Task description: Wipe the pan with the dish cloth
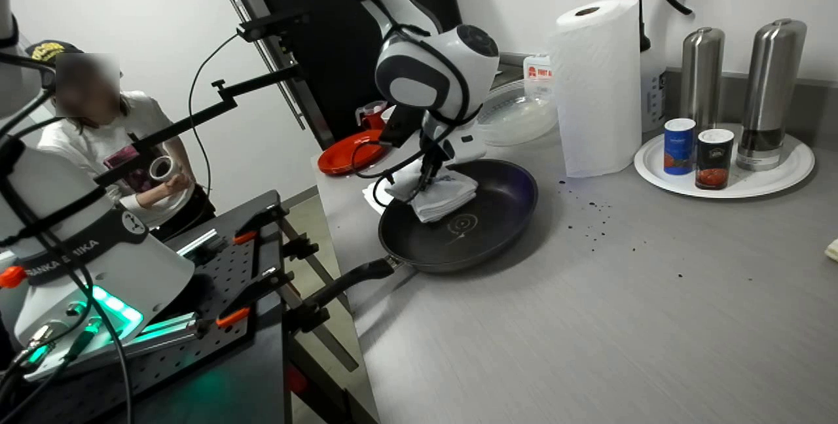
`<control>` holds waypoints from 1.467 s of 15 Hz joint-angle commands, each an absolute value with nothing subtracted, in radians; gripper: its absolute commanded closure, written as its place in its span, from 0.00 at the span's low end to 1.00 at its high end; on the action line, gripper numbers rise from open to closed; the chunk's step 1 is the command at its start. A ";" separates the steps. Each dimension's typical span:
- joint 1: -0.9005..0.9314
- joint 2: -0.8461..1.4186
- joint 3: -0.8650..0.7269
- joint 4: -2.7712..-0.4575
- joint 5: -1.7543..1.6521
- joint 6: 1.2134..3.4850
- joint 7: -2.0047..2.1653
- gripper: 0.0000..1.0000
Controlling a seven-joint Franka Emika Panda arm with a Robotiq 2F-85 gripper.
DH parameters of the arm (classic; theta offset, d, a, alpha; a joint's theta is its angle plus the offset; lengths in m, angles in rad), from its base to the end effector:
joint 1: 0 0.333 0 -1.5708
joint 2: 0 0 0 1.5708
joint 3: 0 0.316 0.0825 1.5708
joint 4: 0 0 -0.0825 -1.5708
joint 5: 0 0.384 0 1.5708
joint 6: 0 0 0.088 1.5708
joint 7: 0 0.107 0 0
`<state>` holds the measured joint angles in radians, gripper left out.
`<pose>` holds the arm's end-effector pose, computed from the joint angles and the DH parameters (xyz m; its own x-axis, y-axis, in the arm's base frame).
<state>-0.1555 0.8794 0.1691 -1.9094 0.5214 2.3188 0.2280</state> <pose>0.5426 0.0257 0.0124 0.6616 -0.4877 -0.5696 -0.6720 -0.7227 -0.1618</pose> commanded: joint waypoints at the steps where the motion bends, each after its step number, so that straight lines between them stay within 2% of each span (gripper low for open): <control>1: -0.167 0.794 0.168 -1.950 0.575 2.274 0.183 0.97; 8: -0.153 0.489 0.054 -2.161 0.542 2.336 0.178 0.97; 13: -0.129 0.320 -0.093 -2.302 0.417 2.504 0.253 0.97; 18: -0.125 0.322 -0.196 -2.357 0.267 2.687 0.340 0.97; 22: -0.115 0.409 -0.236 -2.341 0.196 2.736 0.394 0.97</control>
